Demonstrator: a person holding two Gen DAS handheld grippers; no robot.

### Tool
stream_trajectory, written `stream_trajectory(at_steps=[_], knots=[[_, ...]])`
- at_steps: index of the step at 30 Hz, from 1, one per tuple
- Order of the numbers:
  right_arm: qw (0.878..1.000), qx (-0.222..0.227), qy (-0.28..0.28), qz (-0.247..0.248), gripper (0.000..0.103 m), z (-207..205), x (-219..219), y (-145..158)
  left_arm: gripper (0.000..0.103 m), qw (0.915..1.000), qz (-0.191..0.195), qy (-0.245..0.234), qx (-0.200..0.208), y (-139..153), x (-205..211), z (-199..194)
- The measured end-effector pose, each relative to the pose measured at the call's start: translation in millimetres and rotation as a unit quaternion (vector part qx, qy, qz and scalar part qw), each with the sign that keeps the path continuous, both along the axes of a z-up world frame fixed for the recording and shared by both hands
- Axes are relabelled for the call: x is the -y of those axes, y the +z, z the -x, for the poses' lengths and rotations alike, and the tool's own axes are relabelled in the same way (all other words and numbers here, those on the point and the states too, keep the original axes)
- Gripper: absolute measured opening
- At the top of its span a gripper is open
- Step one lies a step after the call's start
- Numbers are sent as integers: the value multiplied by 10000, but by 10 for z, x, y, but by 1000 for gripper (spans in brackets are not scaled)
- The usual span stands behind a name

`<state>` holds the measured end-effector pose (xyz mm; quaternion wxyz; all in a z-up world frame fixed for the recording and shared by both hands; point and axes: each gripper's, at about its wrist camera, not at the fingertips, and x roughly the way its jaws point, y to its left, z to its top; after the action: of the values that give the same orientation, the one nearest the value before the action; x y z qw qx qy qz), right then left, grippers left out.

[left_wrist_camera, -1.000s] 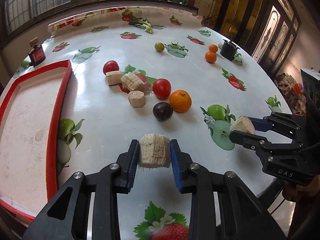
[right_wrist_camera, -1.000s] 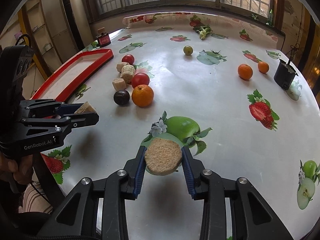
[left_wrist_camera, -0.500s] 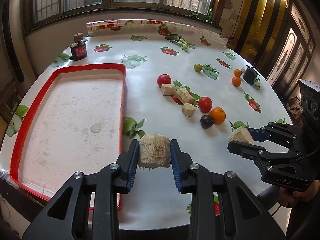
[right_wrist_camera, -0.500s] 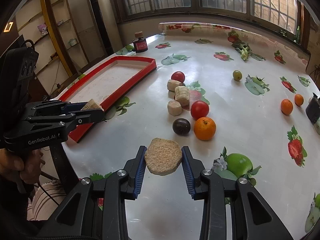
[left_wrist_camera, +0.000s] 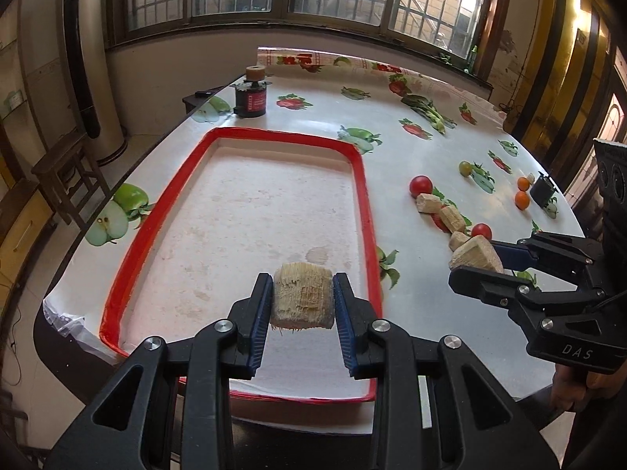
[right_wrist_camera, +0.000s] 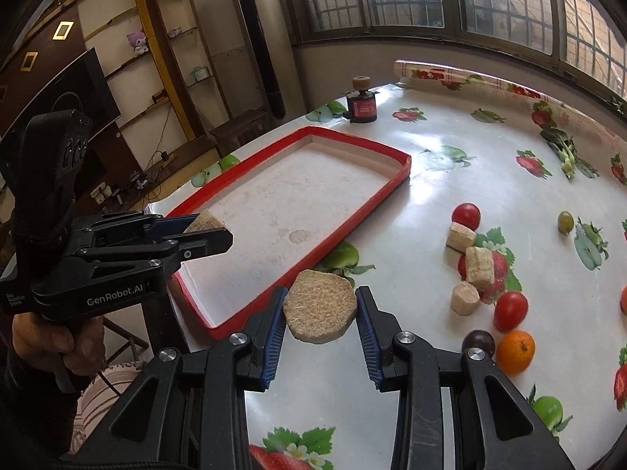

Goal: Organize fruits
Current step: 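Carry the cylinder and disc in both grippers over the red tray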

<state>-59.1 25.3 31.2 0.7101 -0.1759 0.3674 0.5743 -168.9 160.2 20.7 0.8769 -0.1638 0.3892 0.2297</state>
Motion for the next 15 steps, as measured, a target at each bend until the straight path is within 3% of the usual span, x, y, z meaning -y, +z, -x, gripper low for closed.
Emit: stream_trajectory(at_steps=[7, 15], knots=[[9996, -155, 232, 19, 36, -101, -675, -9, 28, 9988, 98, 446, -164, -143, -393, 102], [9983, -296, 296, 405, 36, -271, -1316, -330, 28, 9973, 257, 613, -309, -336, -674, -24]])
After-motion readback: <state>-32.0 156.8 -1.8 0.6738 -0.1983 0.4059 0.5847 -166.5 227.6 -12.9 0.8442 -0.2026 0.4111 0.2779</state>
